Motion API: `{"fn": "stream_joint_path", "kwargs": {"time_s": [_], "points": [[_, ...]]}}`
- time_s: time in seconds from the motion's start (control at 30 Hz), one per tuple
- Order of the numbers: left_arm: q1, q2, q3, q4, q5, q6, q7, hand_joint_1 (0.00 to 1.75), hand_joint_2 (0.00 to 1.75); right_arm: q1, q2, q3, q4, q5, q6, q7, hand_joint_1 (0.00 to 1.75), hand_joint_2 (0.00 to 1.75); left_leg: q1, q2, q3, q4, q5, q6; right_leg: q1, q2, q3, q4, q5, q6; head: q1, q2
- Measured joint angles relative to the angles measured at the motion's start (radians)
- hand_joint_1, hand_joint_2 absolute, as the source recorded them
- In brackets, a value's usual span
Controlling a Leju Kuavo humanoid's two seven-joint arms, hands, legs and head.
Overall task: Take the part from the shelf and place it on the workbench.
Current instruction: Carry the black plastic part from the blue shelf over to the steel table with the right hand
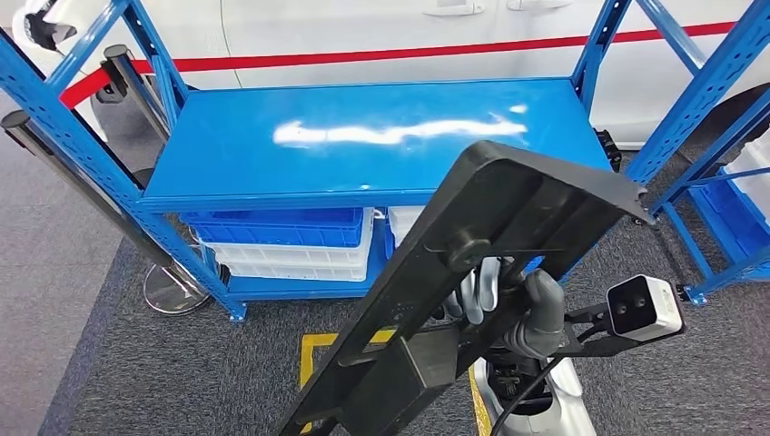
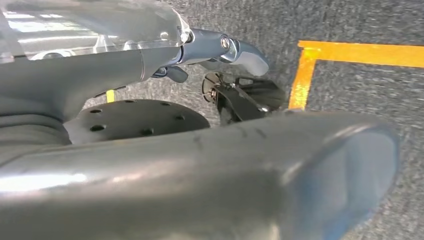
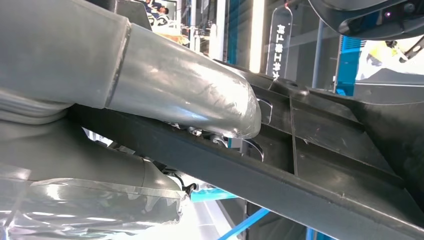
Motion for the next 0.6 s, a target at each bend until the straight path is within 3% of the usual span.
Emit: {"fn": "stream_joint_path", "kwargs": {"time_s": [0.07,0.1,0.2,0.27,0.33,0.37,0.4,0.43,0.5,0.57,0.6], "points": [[-0.002,0.003,-0.003,0.0,-0.002,0.0,-0.001,0.0,0.0,0.003,0.0,-0.001,-0.009,0.004,-0.002,-0.001,1.75,0.0,-0.005,-0.001,0.082,-0.129,0.01,0.011,0.001,0.0,-0.009,0.001,0.014,0.009,0.0,0.0],[-0.003,0.004,-0.005,0.0,-0.003,-0.001,-0.001,0.0,0.0,0.005,0.0,-0.002,-0.014,0.007,-0.006,-0.001,1.75,0.0,-0.009,-0.001,0.098,-0.16,0.007,0.016,0.0,0.0,-0.011,0.0,0.021,0.016,0.0,0.0],[-0.003,0.005,-0.012,0.0,-0.01,-0.003,-0.002,0.0,0.0,0.012,0.002,-0.003,-0.029,0.016,-0.018,0.0,1.75,0.0,-0.009,0.001,0.09,-0.178,0.029,0.032,-0.002,0.0,-0.017,-0.001,0.031,0.036,-0.001,0.0],[-0.005,0.006,-0.015,0.0,-0.013,-0.004,-0.002,0.0,0.0,0.017,0.003,-0.005,-0.042,0.021,-0.026,0.002,1.75,0.0,-0.004,0.005,0.074,-0.187,0.055,0.045,-0.003,0.003,-0.04,0.054,-0.031,0.045,0.0,0.0],[-0.006,0.007,-0.018,0.001,-0.014,-0.004,0.0,0.0,0.0,0.023,0.003,-0.006,-0.053,0.025,-0.032,0.004,1.75,0.0,-0.006,0.008,0.048,-0.185,0.075,0.051,-0.005,0.005,-0.077,0.176,-0.126,0.05,0.001,0.0],[-0.005,0.007,-0.019,0.001,-0.015,-0.004,0.0,0.0,0.0,0.027,0.003,-0.006,-0.056,0.026,-0.033,0.005,1.75,0.0,-0.006,0.008,0.035,-0.183,0.084,0.05,-0.006,0.005,-0.089,0.232,-0.153,0.053,0.001,0.0],[-0.005,0.007,-0.02,0.001,-0.015,-0.004,0.001,0.0,0.0,0.03,0.003,-0.006,-0.059,0.027,-0.034,0.006,1.75,0.0,-0.006,0.008,0.021,-0.18,0.092,0.049,-0.007,0.005,-0.089,0.264,-0.157,0.055,0.001,0.0],[-0.005,0.007,-0.021,0.001,-0.015,-0.004,0.003,0.0,0.0,0.031,0.003,-0.006,-0.061,0.027,-0.035,0.006,1.75,0.0,-0.006,0.008,0.007,-0.175,0.099,0.047,-0.007,0.004,-0.072,0.263,-0.144,0.056,0.001,0.0],[-0.006,0.007,-0.022,0.001,-0.015,-0.005,0.005,0.0,0.0,0.032,0.003,-0.006,-0.067,0.028,-0.035,0.009,1.75,0.0,-0.005,0.008,-0.018,-0.162,0.109,0.041,-0.01,0.004,0.015,0.153,-0.101,0.054,0.001,0.0],[-0.006,0.007,-0.024,0.001,-0.015,-0.005,0.007,0.0,0.0,0.031,0.003,-0.006,-0.076,0.028,-0.036,0.015,1.75,0.0,-0.007,0.007,-0.037,-0.149,0.118,0.031,-0.007,0.006,0.096,0.032,-0.089,0.044,0.001,0.0],[-0.006,0.007,-0.025,0.001,-0.014,-0.005,0.007,0.0,0.0,0.031,0.003,-0.006,-0.078,0.028,-0.038,0.017,1.75,0.0,-0.008,0.006,-0.041,-0.145,0.122,0.026,-0.004,0.007,0.111,0.004,-0.093,0.038,0.001,0.0]]}}
